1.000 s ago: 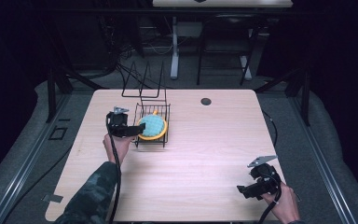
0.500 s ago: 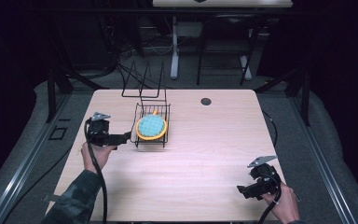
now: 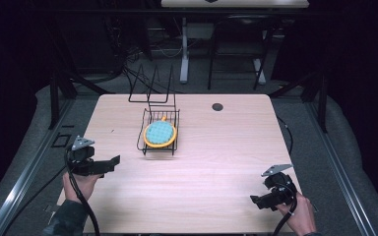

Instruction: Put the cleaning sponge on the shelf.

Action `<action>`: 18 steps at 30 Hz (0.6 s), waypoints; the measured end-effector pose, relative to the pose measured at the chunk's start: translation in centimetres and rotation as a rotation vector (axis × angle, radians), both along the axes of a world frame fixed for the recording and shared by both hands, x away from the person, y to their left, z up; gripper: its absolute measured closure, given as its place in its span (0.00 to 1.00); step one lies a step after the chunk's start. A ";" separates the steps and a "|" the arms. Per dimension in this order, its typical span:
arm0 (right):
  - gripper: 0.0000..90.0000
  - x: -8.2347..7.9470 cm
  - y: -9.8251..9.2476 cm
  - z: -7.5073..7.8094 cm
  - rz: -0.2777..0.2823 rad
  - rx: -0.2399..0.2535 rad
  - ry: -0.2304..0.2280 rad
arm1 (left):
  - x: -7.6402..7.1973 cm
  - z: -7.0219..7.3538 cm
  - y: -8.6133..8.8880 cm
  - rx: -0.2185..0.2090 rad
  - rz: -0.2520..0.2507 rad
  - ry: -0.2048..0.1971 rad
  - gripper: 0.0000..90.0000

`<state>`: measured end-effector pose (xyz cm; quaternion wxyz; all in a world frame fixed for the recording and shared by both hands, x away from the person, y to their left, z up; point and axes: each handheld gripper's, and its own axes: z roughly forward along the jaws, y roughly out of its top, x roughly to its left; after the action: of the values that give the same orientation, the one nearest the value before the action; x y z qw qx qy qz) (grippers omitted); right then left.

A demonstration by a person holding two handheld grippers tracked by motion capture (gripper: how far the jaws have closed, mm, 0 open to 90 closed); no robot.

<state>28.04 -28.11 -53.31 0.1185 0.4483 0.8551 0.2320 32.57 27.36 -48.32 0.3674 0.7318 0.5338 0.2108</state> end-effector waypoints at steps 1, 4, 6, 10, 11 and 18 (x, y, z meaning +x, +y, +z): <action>0.07 0.0 0.0 -0.1 0.000 0.001 -0.003 | -0.3 -0.1 0.1 0.004 -0.004 0.001 0.00; 0.07 -0.1 0.1 0.0 -0.001 0.002 -0.006 | -1.0 -0.4 0.2 0.030 -0.011 0.011 0.00; 0.07 -0.1 0.0 0.0 -0.002 -0.002 -0.003 | -1.6 -0.8 0.4 0.041 -0.016 0.025 0.00; 0.07 -0.1 0.0 0.0 -0.001 -0.003 -0.001 | -2.4 -1.7 0.7 0.069 -0.025 0.050 0.00; 0.07 -0.1 0.0 -0.1 -0.003 -0.001 -0.006 | -2.6 -1.9 0.7 0.078 -0.027 0.057 0.00; 0.07 -0.2 0.1 0.0 -0.003 -0.010 -0.002 | -3.9 -3.1 1.4 0.133 -0.025 0.076 0.00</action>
<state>27.88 -28.01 -53.30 0.1220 0.4487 0.8554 0.2281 28.67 28.77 -51.38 0.3000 0.7687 0.5230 0.2136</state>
